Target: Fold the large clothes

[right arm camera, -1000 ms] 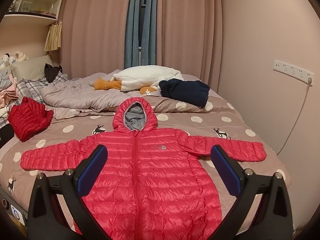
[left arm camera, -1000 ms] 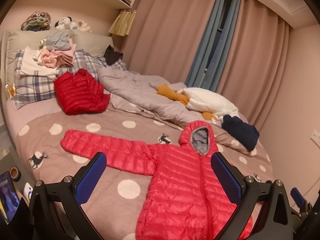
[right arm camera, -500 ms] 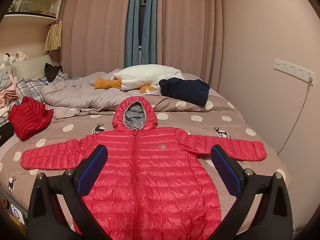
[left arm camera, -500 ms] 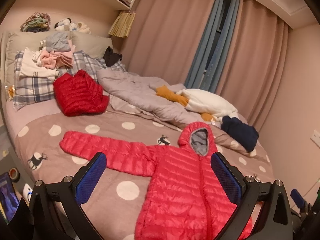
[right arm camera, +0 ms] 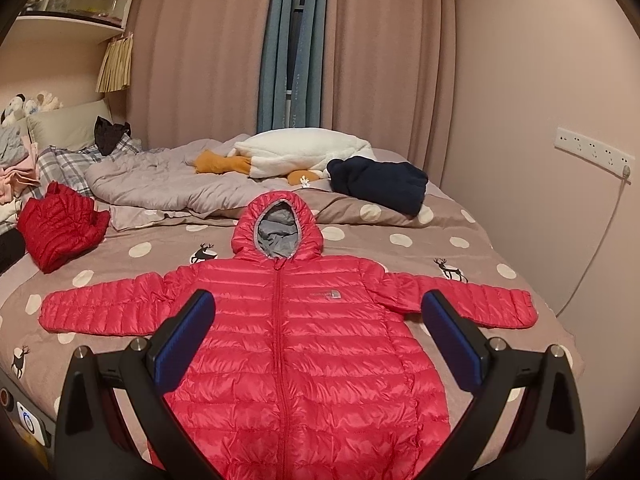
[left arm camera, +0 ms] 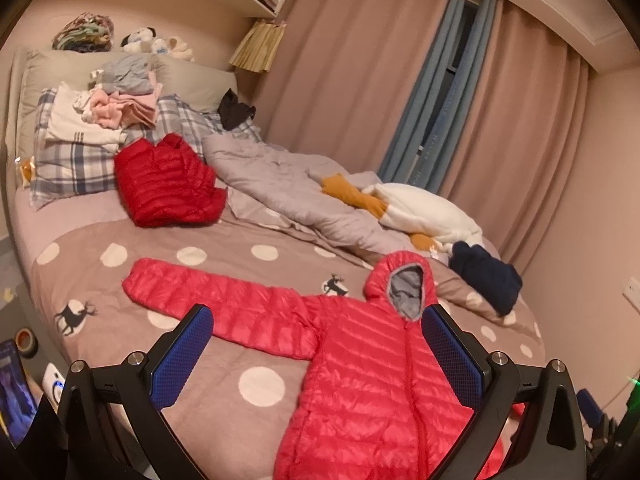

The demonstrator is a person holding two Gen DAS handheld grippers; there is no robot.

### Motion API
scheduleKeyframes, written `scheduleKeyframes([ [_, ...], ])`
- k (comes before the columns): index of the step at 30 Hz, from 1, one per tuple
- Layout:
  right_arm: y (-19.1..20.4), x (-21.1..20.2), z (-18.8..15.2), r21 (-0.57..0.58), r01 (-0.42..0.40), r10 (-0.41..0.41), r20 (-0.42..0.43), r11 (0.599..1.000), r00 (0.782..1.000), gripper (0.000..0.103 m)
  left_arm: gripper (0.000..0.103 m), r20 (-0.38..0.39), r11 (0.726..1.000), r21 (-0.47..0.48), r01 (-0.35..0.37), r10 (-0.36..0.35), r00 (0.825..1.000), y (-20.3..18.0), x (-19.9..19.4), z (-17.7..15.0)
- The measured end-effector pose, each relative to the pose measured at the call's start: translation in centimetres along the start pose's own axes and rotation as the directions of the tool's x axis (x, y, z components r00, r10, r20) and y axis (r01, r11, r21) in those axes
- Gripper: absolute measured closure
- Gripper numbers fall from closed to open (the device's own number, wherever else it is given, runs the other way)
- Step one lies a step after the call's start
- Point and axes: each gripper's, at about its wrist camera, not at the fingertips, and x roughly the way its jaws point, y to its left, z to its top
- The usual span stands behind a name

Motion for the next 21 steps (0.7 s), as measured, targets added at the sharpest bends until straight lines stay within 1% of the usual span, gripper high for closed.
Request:
scheduleKeyframes([
  [5,-0.7,1.1,0.3,0.035,-0.015,0.015,0.026,0.999,1.000,0.000,0.000,-0.004,1.000,-0.030,-0.007,0.006,1.000,0.7,2.6,0.1],
  [7,-1.5,2.1,0.5,0.057,-0.014,0.012,0.045,0.998,0.999,0.000,0.000,-0.014,0.998,-0.044,-0.038,0.037,0.999,1.2,4.3,0.2],
  [8,-2.1,2.9,0.7,0.070,-0.005,0.002,0.047,0.998,0.999,0.000,0.000,-0.013,0.996,-0.053,-0.072,0.072,0.997,1.8,5.5,0.5],
  [9,-3.0,4.3,0.9,0.093,0.016,-0.020,0.036,0.996,0.999,0.000,0.000,-0.006,0.995,-0.060,-0.081,0.081,0.997,2.2,6.2,0.6],
  [10,-3.6,5.2,1.0,0.110,0.034,-0.037,0.023,0.993,0.999,0.000,0.000,0.011,0.994,-0.073,-0.079,0.080,0.997,2.9,7.2,0.8],
  [11,-4.6,6.6,1.2,0.135,0.059,-0.060,0.003,0.989,0.998,0.000,0.000,0.009,0.993,-0.093,-0.069,0.070,0.998,4.0,8.5,1.0],
  [13,-6.9,9.5,1.2,0.179,0.106,-0.099,-0.047,0.978,0.994,0.000,0.000,-0.057,0.985,-0.162,-0.067,0.059,0.997,6.5,11.3,1.2],
  [14,-8.7,11.4,1.0,0.206,0.143,-0.125,-0.098,0.968,0.987,0.000,0.000,-0.084,0.975,-0.207,-0.077,0.061,0.995,8.1,12.7,1.2],
  [15,-9.8,12.3,0.9,0.229,0.161,-0.136,-0.121,0.960,0.983,0.000,0.005,-0.085,0.967,-0.241,-0.081,0.062,0.994,9.5,13.6,1.0],
  [16,-11.6,13.4,0.6,0.273,0.189,-0.154,-0.143,0.943,0.978,0.000,0.010,-0.074,0.959,-0.266,-0.094,0.077,0.994,11.0,14.7,0.7],
  [17,-13.5,14.2,0.2,0.318,0.218,-0.176,-0.154,0.923,0.972,0.000,0.017,-0.091,0.951,-0.279,-0.133,0.112,0.990,12.3,15.7,0.3],
  [18,-15.7,15.1,-0.4,0.366,0.245,-0.195,-0.170,0.898,0.966,0.000,0.021,-0.129,0.937,-0.296,-0.185,0.153,0.980,14.0,17.0,-0.2],
  [19,-17.7,16.0,-1.0,0.408,0.277,-0.210,-0.202,0.870,0.957,0.000,0.024,-0.154,0.920,-0.320,-0.226,0.185,0.971,15.5,18.0,-0.6],
  [20,-19.0,16.4,-1.5,0.435,0.305,-0.224,-0.229,0.847,0.947,0.000,0.031,-0.163,0.908,-0.337,-0.250,0.205,0.965,16.5,18.5,-1.0],
  [21,-21.0,17.0,-2.5,0.479,0.350,-0.252,-0.259,0.805,0.933,0.001,0.036,-0.172,0.894,-0.351,-0.278,0.231,0.958,17.6,19.0,-1.4],
])
